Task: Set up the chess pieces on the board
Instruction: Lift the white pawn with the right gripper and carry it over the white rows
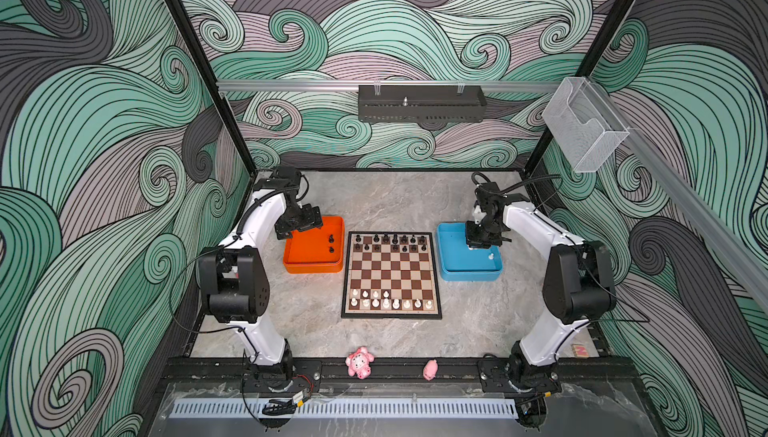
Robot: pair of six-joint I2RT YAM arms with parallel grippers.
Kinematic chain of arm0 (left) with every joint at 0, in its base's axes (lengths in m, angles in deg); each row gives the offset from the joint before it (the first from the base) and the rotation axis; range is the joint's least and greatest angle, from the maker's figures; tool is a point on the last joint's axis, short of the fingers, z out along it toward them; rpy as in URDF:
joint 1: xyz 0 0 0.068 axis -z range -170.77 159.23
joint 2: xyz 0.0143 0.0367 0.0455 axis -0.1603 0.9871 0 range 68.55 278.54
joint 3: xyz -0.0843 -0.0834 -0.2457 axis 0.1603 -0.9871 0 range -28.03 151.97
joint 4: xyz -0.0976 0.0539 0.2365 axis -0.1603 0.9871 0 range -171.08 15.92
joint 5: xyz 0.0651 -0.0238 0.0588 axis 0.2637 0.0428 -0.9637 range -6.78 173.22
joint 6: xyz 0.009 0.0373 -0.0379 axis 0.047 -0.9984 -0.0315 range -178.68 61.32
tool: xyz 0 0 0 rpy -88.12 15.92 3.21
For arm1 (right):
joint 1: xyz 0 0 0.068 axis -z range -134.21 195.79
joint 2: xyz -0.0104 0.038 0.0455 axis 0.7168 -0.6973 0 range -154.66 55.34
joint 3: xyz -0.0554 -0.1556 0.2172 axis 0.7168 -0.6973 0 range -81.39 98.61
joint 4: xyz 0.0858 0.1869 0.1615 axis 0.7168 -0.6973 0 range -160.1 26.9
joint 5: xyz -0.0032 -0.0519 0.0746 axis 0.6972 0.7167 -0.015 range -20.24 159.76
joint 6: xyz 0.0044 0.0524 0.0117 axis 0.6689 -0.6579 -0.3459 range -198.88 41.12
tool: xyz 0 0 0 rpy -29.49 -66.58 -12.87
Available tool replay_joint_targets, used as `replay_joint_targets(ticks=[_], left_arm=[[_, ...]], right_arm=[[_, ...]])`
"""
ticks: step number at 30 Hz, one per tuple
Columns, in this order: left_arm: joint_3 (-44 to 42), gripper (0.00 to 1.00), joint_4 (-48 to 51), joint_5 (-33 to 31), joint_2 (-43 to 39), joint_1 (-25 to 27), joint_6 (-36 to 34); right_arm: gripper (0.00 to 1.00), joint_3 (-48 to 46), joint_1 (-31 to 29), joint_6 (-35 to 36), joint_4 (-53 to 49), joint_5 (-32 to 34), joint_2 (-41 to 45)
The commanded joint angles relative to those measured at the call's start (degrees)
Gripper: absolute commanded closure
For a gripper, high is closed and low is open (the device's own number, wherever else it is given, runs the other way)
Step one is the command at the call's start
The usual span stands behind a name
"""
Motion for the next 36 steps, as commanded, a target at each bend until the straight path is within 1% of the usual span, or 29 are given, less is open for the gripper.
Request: replay_joint_targets(ticks=[1,7,11,14,21,36], left_arm=[[1.18,0.07,0.45,-0.14,-0.33,-0.27,0.55],[2.09,0.07,1.12,-0.47,-0.35,-0.27,0.53],[1.94,0.07,1.19,-0.45,-0.5,-0.27,0.53],[1.93,0.07,1.43,-0.3,-0.5,-0.27,0.53],[1.67,0.07,1.44,-0.1,-0.83,-0.27,0.4],[0.97,0.07,1.41,0.25,-0.97,-0.27,-0.04]], right_arm=[[0.93,-0.86,-5.45,-0.09,-3.1,0.55,2.36],[0.93,-2.83,-16.59,-3.31,-3.33,0.47,4.29],[0.93,-4.61,-22.0,-5.08,-2.73,0.4,4.62],[0.93,-5.59,-24.87,-5.88,-2.43,0.51,4.47],[0.93,-7.84,-28.38,-7.39,-1.58,0.72,3.96],[0.93,-7.85,-29.74,-8.48,0.41,-0.37,0.5]])
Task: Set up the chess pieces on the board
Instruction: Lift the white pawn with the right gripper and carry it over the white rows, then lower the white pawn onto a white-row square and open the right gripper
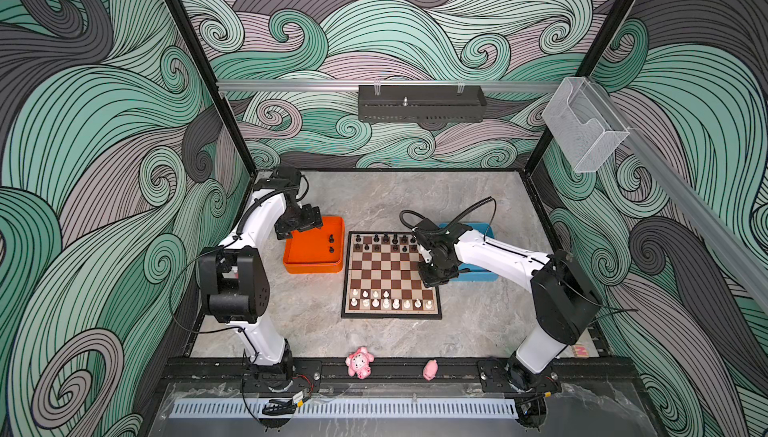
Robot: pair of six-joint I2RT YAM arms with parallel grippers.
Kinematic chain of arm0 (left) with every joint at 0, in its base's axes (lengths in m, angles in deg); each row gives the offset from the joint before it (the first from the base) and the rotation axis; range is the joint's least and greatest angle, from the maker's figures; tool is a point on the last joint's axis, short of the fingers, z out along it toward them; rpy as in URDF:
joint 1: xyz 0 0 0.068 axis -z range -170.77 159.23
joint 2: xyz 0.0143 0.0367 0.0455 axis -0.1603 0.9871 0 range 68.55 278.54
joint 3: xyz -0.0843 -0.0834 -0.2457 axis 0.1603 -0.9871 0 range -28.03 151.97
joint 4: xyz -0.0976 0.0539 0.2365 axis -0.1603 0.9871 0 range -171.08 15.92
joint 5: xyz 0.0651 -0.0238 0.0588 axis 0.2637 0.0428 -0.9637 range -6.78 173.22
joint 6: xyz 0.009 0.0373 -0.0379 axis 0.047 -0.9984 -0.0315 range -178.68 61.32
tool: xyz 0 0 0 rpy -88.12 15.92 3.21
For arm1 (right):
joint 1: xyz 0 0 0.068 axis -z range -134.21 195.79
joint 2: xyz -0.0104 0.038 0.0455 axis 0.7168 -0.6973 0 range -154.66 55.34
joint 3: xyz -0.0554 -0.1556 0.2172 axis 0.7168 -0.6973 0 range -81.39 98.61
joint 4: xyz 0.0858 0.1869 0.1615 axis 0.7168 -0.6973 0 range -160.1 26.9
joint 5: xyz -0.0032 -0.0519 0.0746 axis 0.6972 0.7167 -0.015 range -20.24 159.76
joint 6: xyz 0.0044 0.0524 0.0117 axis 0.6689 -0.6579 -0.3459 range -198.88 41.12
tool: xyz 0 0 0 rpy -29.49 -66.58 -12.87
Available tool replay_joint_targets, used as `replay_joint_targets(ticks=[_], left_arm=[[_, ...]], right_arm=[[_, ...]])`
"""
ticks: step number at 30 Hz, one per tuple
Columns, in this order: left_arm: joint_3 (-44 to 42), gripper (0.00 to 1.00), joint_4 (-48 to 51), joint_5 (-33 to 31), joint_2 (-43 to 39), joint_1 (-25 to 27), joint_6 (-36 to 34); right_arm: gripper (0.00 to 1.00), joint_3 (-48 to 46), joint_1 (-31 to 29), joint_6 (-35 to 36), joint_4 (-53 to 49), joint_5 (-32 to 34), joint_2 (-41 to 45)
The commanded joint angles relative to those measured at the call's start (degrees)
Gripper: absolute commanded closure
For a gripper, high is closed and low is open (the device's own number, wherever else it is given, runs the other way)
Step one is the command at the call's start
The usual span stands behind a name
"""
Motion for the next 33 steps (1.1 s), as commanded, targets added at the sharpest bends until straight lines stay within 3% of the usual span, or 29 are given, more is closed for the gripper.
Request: replay_joint_targets(ticks=[1,33], left_arm=[[0.93,0.07,1.16,0.3,-0.92,-0.27,-0.04],[0.44,0.07,0.21,0.96,0.3,-0.22,0.12]], right_arm=[[0.93,0.34,-0.51,-0.52,-0.05,-0.29,-1.24],[0.93,-1.5,-2.43,-1.44,0.01,-1.54,-2.5]])
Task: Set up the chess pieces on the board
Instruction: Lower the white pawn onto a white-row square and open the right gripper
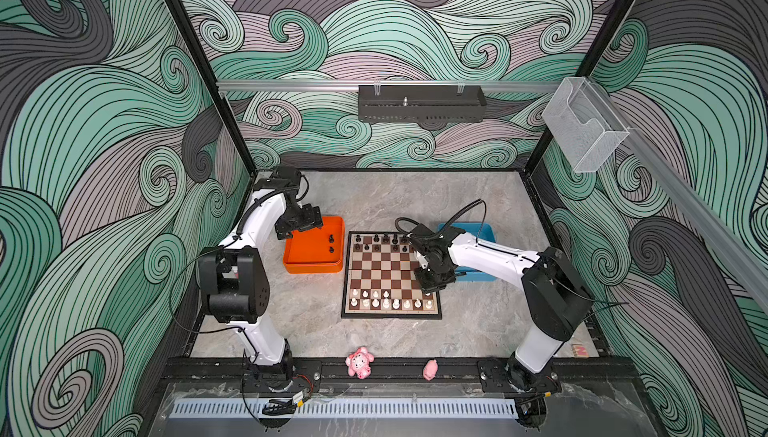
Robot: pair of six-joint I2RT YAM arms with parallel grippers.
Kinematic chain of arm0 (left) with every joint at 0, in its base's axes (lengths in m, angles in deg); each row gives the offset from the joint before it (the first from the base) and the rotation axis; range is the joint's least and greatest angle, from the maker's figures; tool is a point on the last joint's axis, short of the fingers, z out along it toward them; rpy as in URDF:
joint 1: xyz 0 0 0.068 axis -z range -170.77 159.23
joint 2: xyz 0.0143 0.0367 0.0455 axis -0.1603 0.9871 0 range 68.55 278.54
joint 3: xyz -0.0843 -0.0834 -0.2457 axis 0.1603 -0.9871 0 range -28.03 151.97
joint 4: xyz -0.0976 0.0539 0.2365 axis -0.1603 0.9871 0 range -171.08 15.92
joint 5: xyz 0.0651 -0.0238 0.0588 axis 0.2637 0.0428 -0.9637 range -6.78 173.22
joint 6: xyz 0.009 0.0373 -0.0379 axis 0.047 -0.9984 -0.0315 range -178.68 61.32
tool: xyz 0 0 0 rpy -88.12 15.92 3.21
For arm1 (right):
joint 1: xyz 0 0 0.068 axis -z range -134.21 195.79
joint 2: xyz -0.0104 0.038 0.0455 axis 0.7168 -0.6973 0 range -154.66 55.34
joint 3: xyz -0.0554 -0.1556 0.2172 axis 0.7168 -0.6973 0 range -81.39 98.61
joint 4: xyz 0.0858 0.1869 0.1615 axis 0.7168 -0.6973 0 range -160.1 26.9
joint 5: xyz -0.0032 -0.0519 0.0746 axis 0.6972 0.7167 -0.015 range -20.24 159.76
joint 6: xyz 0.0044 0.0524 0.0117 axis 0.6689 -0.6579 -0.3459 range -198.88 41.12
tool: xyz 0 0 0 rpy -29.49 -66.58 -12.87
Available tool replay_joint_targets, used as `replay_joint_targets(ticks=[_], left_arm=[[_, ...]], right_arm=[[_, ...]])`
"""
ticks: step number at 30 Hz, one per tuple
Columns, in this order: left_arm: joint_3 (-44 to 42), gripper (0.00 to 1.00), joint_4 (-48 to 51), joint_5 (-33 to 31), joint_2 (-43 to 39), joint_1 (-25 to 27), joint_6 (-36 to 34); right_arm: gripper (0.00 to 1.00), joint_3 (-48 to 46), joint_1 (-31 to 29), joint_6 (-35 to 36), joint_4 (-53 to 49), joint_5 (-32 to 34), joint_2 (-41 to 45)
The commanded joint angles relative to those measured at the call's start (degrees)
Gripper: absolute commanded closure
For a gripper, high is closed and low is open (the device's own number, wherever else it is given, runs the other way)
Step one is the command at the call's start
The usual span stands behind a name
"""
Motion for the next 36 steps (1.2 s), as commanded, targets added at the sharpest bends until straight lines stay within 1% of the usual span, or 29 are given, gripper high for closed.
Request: replay_joint_targets(ticks=[1,25,29,32,36], left_arm=[[0.36,0.07,0.27,0.62,0.26,-0.19,0.12],[0.22,0.07,-0.03,0.96,0.49,-0.18,0.12],[0.2,0.07,-0.04,0.96,0.58,-0.18,0.17],[0.29,0.07,-0.07,1.05,0.66,-0.18,0.19],[0.44,0.07,-0.22,1.35,0.72,-0.2,0.13]], right_arm=[[0.93,-0.63,-0.5,-0.76,-0.23,-0.25,-0.65],[0.92,-0.3,-0.66,-1.59,-1.27,1.34,-1.91],[0.87,-0.28,-0.65,-1.58,-1.31,1.43,-1.84],[0.8,-0.1,-0.66,-1.55,-1.33,1.58,-1.62],[0.76,0.49,-0.65,-1.54,-1.93,1.95,-1.26]])
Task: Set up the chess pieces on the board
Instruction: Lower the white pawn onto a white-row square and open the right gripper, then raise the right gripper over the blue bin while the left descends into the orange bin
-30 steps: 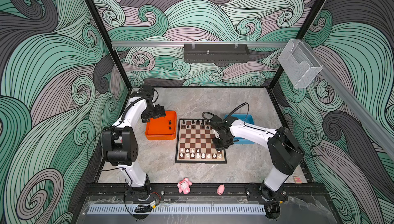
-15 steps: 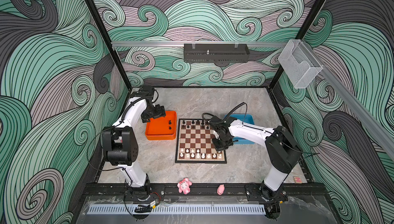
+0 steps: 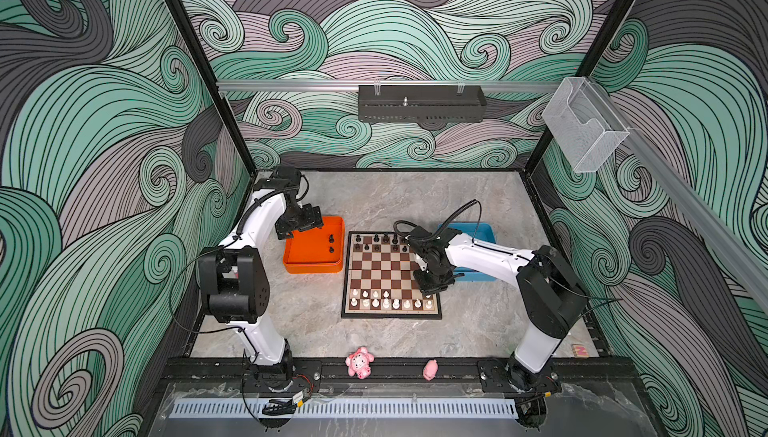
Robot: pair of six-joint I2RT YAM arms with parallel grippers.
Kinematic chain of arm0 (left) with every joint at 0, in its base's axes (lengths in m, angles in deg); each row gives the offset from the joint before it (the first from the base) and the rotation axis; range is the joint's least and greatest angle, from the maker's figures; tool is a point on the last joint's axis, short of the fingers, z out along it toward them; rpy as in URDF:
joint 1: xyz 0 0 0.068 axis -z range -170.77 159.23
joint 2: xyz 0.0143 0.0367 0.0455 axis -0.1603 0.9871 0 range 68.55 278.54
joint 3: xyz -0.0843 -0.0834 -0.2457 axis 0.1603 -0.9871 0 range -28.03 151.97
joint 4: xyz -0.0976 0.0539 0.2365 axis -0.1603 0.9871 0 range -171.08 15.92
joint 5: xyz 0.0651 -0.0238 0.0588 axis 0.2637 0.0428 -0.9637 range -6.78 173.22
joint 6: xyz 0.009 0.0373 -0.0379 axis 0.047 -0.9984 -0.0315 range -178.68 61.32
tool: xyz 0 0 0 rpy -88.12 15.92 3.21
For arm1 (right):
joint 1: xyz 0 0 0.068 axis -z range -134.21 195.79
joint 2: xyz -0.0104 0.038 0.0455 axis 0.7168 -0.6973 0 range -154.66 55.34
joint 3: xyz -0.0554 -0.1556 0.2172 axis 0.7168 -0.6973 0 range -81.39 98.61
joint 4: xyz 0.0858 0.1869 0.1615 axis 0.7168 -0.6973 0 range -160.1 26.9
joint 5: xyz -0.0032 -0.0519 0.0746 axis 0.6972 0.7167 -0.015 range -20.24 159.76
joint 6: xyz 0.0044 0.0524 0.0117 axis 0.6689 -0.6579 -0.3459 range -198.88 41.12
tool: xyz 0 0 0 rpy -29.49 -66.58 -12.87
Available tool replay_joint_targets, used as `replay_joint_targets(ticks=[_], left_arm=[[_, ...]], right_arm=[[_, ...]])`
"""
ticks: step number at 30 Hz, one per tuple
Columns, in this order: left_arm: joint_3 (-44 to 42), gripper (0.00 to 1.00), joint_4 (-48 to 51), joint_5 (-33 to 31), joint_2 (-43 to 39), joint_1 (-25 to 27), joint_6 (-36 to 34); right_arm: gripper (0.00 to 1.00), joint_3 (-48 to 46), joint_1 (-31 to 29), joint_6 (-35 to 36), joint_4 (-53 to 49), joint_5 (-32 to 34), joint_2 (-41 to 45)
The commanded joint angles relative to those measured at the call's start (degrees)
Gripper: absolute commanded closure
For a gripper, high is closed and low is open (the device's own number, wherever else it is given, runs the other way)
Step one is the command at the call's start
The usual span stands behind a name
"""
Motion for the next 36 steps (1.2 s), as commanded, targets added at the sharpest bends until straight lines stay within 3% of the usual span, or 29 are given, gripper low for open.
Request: replay_joint_targets(ticks=[1,13,18,22,29,36], left_arm=[[0.45,0.07,-0.2,0.83,0.67,-0.18,0.1],[1.41,0.07,0.12,1.18,1.86,-0.18,-0.42],[1.82,0.07,-0.29,0.95,2.87,0.32,-2.15],[2.45,0.07,-1.69,1.84,4.52,1.33,-5.05],[1.38,0.1,-6.25,0.66,5.98,4.12,-10.41],[0.32,0.18,-10.16,-1.43,8.36,4.83,-14.97]], right_arm=[[0.75,0.69,-0.26,-0.43,-1.75,1.59,0.24],[0.6,8.2,0.63,0.74,-6.16,4.39,4.26],[0.33,12.87,4.92,2.13,-6.89,4.8,6.23],[0.23,14.48,9.75,3.17,-6.79,4.39,7.48],[0.19,13.07,16.33,4.55,-6.2,2.88,9.33],[0.18,10.63,19.05,5.16,-5.73,1.52,10.18]])
